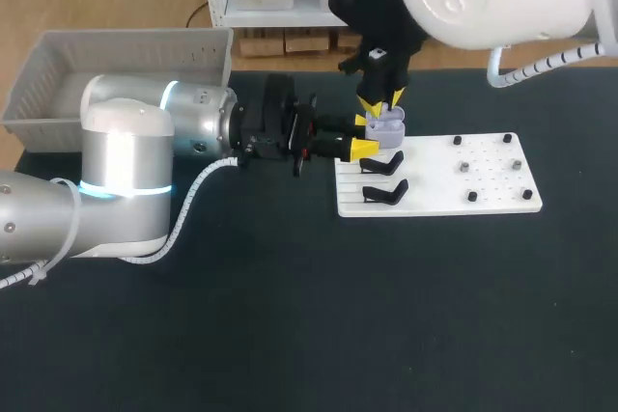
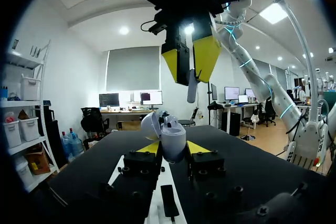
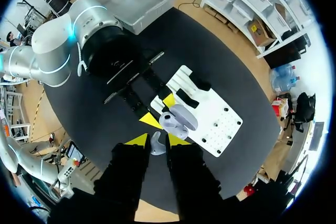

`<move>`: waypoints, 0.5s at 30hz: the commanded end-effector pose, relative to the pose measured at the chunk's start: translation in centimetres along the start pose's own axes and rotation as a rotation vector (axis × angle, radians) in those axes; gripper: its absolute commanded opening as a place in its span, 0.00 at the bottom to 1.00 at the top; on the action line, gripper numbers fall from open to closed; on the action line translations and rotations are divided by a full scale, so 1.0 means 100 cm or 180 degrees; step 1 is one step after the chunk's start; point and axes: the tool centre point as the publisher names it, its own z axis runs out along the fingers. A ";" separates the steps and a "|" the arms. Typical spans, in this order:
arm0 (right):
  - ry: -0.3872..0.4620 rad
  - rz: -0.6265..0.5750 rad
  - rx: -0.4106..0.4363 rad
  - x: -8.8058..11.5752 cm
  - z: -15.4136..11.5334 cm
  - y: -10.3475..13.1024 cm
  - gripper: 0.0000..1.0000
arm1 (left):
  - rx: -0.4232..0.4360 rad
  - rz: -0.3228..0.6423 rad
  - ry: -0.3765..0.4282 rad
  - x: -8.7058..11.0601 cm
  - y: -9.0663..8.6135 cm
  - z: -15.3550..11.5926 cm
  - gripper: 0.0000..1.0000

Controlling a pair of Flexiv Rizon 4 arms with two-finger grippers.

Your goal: Pick up each earbud case from the left stands, insert the matching earbuds, close the lid, and place the case in the box.

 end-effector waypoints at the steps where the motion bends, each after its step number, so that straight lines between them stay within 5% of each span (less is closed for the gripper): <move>1: 0.0005 0.0010 0.0002 -0.002 0.005 -0.002 0.00 | -0.0009 0.0007 -0.0006 0.001 -0.001 0.000 0.00; 15: 0.0001 0.0093 0.0037 -0.006 0.014 -0.008 0.00 | -0.0009 0.0007 -0.0006 0.001 -0.001 0.000 0.00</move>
